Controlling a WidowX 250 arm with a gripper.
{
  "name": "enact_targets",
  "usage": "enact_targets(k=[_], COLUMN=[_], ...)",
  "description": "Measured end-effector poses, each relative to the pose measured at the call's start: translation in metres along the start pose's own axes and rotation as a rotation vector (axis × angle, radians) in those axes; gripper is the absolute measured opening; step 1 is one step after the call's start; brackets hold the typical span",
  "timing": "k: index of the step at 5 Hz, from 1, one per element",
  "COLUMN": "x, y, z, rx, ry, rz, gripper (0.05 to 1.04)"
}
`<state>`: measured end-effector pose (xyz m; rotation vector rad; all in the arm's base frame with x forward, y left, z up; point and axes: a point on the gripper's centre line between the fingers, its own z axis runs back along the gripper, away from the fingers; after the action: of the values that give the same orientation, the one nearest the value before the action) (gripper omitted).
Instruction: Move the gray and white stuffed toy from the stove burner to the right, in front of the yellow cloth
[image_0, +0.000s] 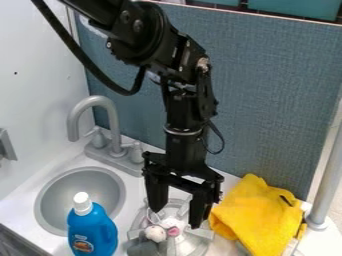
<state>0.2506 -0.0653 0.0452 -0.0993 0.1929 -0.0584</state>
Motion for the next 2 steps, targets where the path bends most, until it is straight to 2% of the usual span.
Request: enact_targets(k=[1,2], x=[-0.002,0.007], y=[0.002,0.016], z=[-0.008,-0.015], rx=[0.006,0.061], ry=[0.030,-0.002], rz=[0.007,0.023], gripper=[1.000,1.000])
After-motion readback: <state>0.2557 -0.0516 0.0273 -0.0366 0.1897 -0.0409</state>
